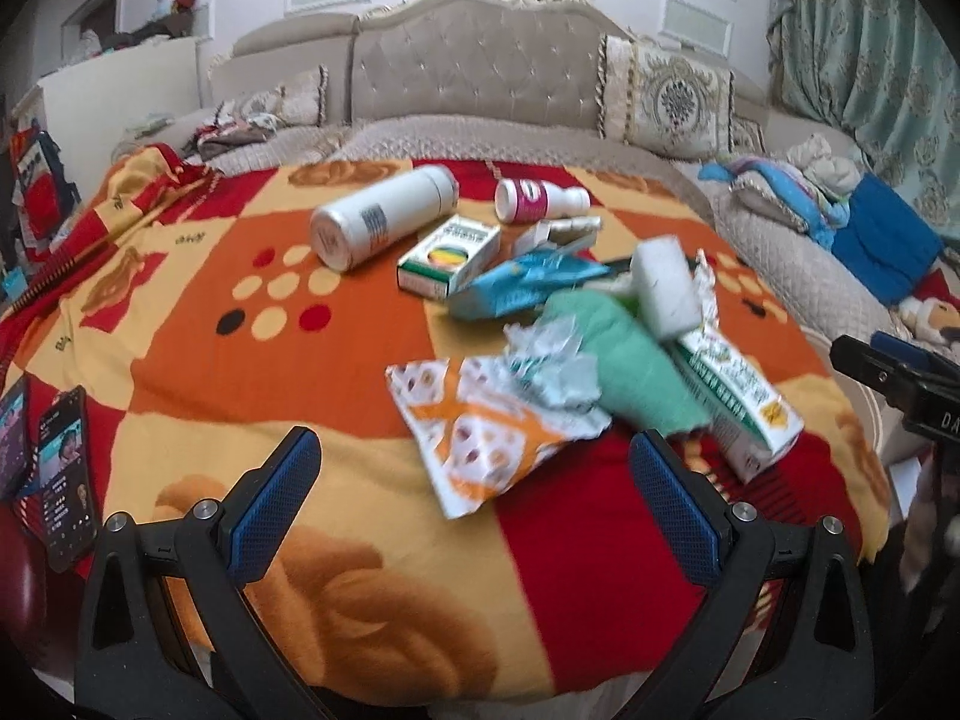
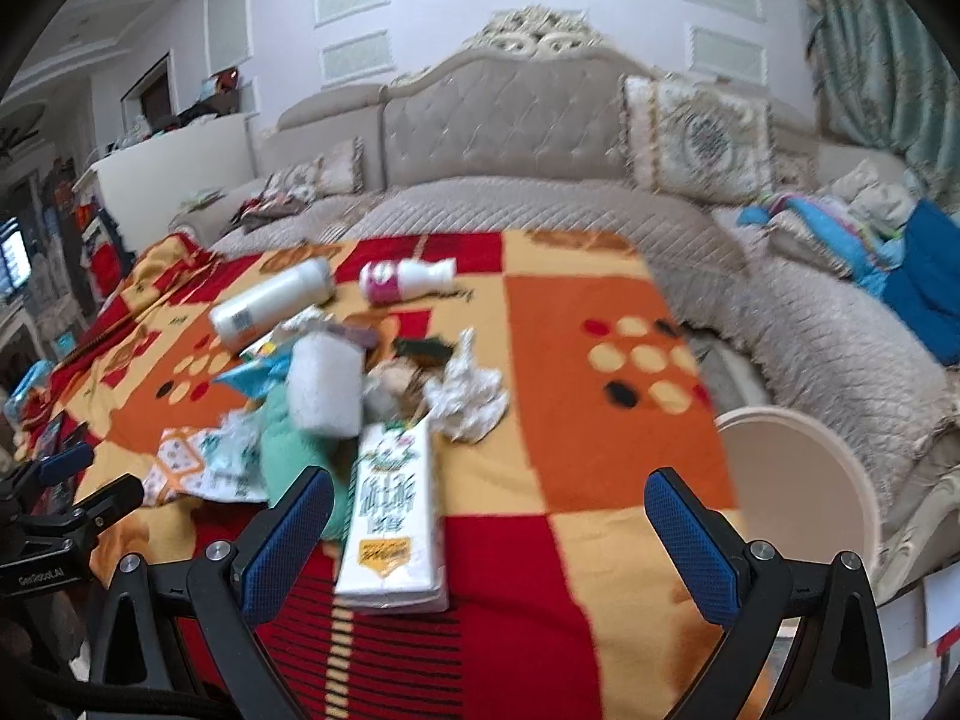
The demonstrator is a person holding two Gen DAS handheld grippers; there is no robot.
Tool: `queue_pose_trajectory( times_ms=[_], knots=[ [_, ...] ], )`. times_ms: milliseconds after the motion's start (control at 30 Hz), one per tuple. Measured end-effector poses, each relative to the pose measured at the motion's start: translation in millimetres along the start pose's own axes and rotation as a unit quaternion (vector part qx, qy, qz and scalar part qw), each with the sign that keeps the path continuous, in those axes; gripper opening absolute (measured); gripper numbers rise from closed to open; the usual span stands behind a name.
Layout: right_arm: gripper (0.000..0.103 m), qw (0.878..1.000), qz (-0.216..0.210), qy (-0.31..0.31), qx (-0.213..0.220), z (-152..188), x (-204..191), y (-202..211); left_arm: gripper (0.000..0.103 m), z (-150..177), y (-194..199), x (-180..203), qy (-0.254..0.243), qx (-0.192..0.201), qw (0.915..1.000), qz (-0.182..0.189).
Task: Collect trash
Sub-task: 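Grasp the white milk carton with the right gripper while the left gripper grasps crumpled tissue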
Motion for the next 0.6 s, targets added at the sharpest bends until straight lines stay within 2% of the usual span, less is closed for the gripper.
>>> queue_pose_trajectory(
  times_ms=[100,233,367,500,600],
  knots=[
    [0.102,1.0,-0.016,0.004,-0.009,6.8,-8.5,-7.2,0.102,5.2,-4.3,-2.4,-0.002,-0.015,0.9998,0.01],
    [0.095,0.999,-0.026,0.018,-0.02,14.7,-18.9,-16.2,0.102,3.9,-7.6,-5.7,0.005,-0.025,0.9994,0.023],
    [0.095,0.999,-0.035,0.023,-0.033,18.8,-24.5,-23.6,0.102,-14.1,-6.1,-2.9,0.004,-0.013,0.9996,0.026],
    [0.09,0.998,-0.04,0.03,-0.039,19.6,-29.7,-26.7,0.102,-35.1,-19.7,6.1,-0.022,-0.033,0.9986,0.035],
    [0.089,0.997,-0.047,0.034,-0.044,20.5,-32.8,-29.3,0.084,-43.2,-39.9,8.7,-0.033,-0.066,0.9963,0.044]
  ],
)
Point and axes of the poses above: each gripper's, at about its wrist camera, not at the fingertips, and y roughly against the way its jaws point, x to its right, z to its underside, the point moved 7 cm from there along -y, roughly the way its jaws point, and after that the axes turned 15 degrees about z, right-handed, at the moved point
